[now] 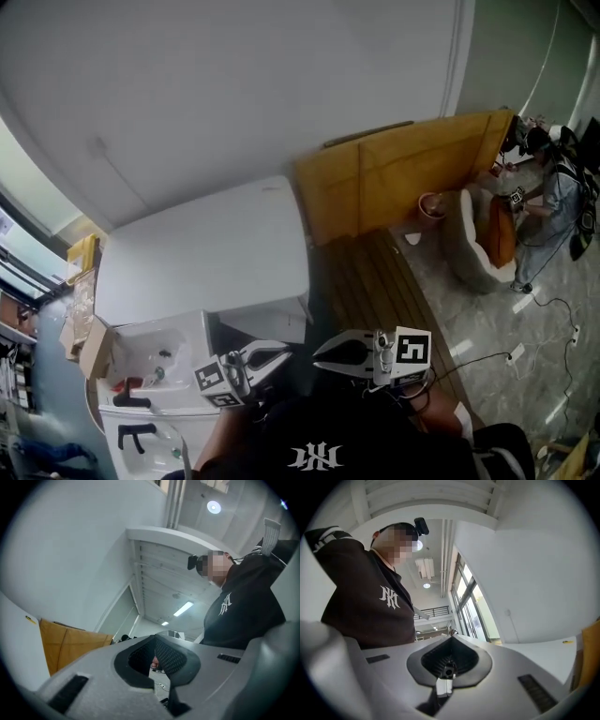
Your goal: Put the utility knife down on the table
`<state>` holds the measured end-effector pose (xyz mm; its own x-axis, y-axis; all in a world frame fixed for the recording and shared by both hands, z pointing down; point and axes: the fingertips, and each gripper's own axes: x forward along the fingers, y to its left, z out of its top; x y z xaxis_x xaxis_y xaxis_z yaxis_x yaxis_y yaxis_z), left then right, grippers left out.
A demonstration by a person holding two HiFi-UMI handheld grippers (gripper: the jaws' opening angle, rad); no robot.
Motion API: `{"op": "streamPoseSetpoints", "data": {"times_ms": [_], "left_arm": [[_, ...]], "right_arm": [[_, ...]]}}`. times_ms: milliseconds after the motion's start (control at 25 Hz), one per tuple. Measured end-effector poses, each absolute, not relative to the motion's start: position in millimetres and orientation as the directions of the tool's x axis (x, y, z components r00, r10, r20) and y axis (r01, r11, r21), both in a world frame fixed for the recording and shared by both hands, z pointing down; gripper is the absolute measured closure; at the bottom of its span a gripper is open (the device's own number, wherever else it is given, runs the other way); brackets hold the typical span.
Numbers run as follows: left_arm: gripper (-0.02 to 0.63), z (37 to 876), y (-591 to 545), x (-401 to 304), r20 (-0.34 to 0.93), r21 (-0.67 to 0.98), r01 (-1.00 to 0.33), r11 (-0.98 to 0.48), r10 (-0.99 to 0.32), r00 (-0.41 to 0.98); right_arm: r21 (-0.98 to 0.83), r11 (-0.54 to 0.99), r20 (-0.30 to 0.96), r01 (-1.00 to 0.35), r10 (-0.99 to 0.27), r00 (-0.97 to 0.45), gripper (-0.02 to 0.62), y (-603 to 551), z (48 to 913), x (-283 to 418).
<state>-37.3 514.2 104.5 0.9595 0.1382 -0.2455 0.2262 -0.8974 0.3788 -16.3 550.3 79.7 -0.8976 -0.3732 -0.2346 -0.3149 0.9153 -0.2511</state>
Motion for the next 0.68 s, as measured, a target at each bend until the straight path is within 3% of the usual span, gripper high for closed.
{"op": "streamPoseSetpoints", "data": {"times_ms": [280, 680], "left_arm": [[0.6, 71, 533, -46, -0.236, 0.257, 0.275, -0.926, 0.216, 0.948], [0.6, 80, 549, -137, -0.236, 0.193, 0.29, -0.937, 0.243, 0.941]], "right_arm": [[-0.294, 0.852, -0.282, -0.434, -0.511, -0.812, 0.591, 564, 61, -12], [-0.135, 0.914, -0.099, -0.383, -0.397, -0.912, 0.591, 573, 69, -119]]}}
